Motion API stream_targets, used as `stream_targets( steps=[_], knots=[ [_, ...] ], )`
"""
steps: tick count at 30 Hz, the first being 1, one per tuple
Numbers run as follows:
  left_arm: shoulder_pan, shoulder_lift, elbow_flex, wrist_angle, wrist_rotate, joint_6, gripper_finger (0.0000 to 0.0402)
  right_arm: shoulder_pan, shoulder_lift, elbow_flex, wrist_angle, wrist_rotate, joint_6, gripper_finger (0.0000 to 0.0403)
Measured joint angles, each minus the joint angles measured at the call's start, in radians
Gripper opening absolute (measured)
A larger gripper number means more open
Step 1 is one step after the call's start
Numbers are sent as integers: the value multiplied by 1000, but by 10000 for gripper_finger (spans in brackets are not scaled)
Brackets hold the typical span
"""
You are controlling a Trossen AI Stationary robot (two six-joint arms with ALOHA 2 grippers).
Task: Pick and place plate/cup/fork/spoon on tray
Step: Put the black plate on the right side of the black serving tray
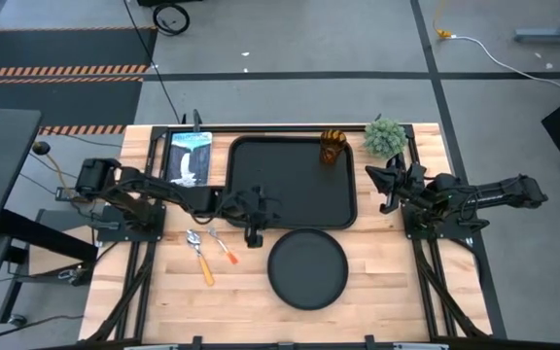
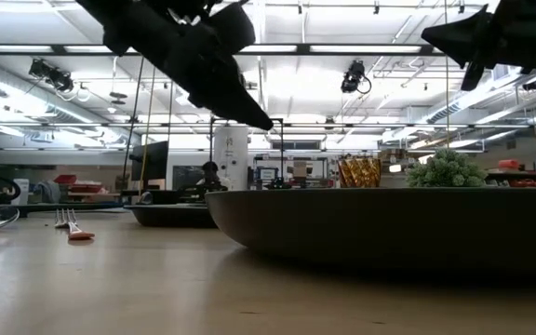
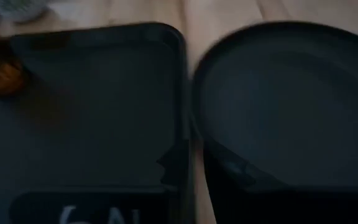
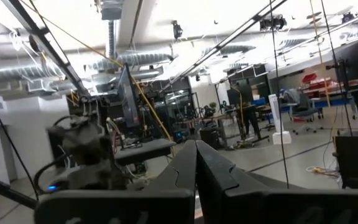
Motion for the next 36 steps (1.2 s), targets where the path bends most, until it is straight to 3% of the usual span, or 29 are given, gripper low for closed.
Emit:
stream_targets(
  steps=[5, 9, 13, 17, 21, 28, 36],
  knots=[
    [-44, 5, 0, -20, -30, -44, 56, 0, 14, 0, 0, -3, 49, 9],
    [-81, 5, -60, 64, -86, -84, 56, 0, 38, 0, 0, -79, 92, 9],
    [-110, 6, -143, 173, -91, -214, 56, 0, 69, 0, 0, -120, 137, 9],
    [-156, 6, -161, 151, -98, -370, 57, 0, 95, 0, 0, -122, 143, 9],
    [-239, 6, -159, 150, -197, -490, 57, 0, 110, 0, 0, -125, 143, 9],
    [-350, 6, -124, -16, -339, -761, 57, 1, 116, 0, 0, -188, 143, 9],
    [-446, 9, -68, -208, -352, -970, 57, 1, 115, 0, 0, -205, 133, 9]
  ],
)
